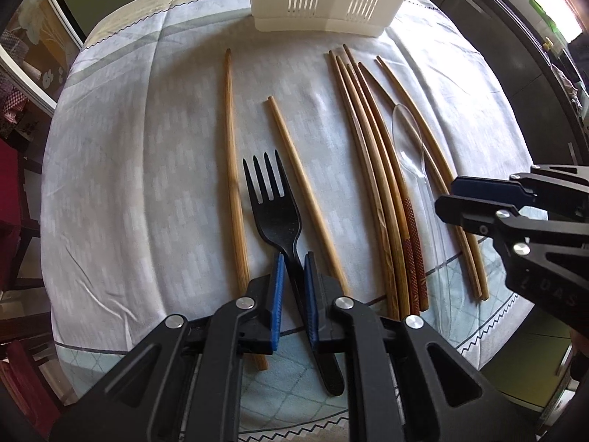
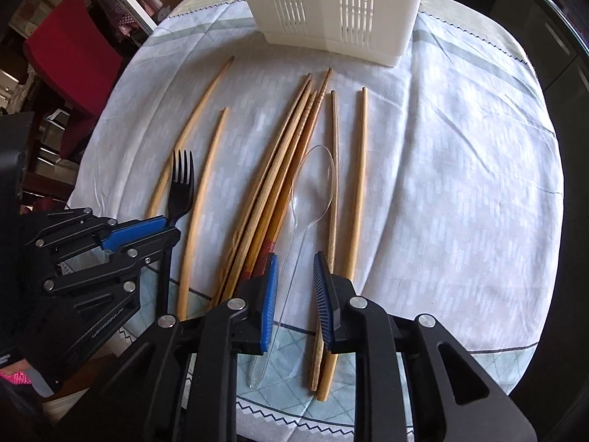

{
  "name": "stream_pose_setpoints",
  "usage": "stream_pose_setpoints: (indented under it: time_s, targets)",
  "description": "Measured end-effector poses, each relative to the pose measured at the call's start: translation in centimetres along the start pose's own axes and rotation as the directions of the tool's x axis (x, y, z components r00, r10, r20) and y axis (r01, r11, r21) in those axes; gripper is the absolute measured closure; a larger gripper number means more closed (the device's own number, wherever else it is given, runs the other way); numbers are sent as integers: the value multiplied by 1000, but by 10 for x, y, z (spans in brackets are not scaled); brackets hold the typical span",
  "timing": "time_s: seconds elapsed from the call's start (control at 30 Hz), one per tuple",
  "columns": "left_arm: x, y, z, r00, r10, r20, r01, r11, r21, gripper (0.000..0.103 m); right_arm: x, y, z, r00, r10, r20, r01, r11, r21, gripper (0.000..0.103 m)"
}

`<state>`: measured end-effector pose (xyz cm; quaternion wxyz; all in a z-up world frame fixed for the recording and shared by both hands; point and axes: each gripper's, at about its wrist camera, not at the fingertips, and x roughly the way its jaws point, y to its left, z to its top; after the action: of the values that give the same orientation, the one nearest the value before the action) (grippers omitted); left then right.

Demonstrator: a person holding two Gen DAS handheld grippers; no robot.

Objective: Organize utensils
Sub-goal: 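Grasp the clear plastic spoon with the right gripper while the left gripper lifts the fork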

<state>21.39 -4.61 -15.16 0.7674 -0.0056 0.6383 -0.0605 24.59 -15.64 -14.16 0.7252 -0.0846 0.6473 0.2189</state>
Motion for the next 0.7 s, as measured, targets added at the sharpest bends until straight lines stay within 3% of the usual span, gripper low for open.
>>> stream_pose_setpoints:
  time_s: [0.2, 0.43, 0.6, 0.7]
  targets:
    - [-1, 3, -2, 1000, -12, 14, 12, 1000, 21, 92, 19, 5, 9, 997, -49, -51, 50, 998, 23, 87]
    - [-3, -4, -4, 999, 6, 48, -8, 1000, 29, 92, 28, 21, 15, 994, -112, -15, 112, 994, 10, 92]
    - [-6, 2, -4, 997, -23, 76, 23, 1000, -3, 94, 16, 11, 14, 999, -23, 46, 21, 998, 54, 94]
    - [-21, 7, -5, 990, -29, 135, 30, 1000, -6, 95, -3, 8, 7, 992, 31, 123, -39, 998, 59, 94]
